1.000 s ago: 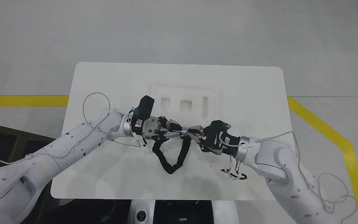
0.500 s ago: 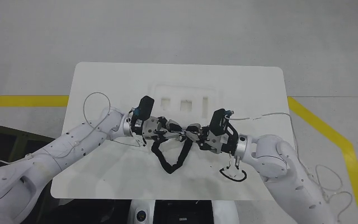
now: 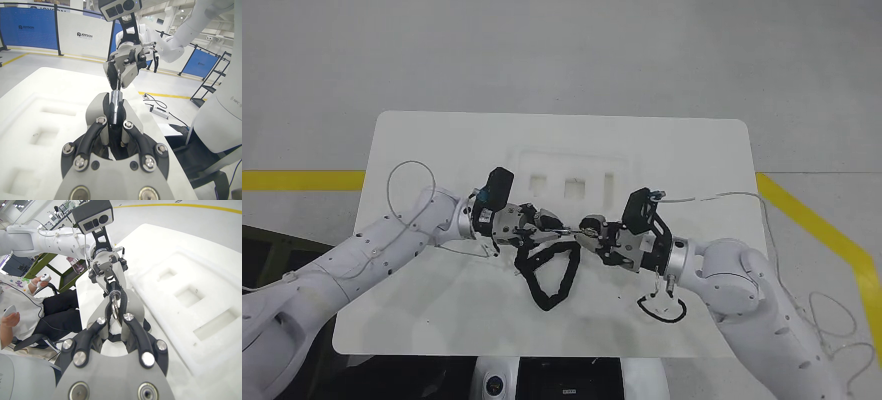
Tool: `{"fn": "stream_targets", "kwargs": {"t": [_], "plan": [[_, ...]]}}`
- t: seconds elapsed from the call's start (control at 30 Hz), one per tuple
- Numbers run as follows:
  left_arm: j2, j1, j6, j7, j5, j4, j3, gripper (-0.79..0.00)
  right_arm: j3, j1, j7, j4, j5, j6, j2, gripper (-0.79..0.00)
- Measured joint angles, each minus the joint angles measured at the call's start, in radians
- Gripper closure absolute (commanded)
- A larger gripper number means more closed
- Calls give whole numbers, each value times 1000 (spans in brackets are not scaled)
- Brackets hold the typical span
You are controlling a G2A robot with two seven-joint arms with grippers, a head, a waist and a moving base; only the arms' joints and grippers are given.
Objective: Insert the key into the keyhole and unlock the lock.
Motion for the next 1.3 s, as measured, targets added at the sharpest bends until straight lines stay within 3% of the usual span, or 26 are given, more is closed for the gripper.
{"fn": "stream_targets", "kwargs": {"t": [0.27,0.5,0.53,0.57,0.63,0.77,0.9,1.3], "plan": [[30,-17,15,-99,-9,117,-39,0,87,-52,-82,17,16,-24,9,-785],[52,17,111,-301,-33,90,-95,0,164,-111,-136,35,22,-30,18,-785],[54,21,117,-332,-41,81,-101,-185,173,-119,-140,36,21,-31,19,-785],[55,25,122,-374,-50,69,-108,-311,183,-128,-144,37,21,-32,20,-785],[57,30,133,-435,-63,51,-119,-785,197,-141,-151,40,20,-34,22,-785],[60,41,145,-533,-92,20,-149,-785,223,-159,-177,57,16,-49,24,-785],[64,51,141,-550,-113,-5,-183,-785,238,-160,-226,88,-3,-76,24,-785],[77,44,96,-308,-12,11,-342,-785,323,-59,-427,224,-190,-83,21,-785]]}}
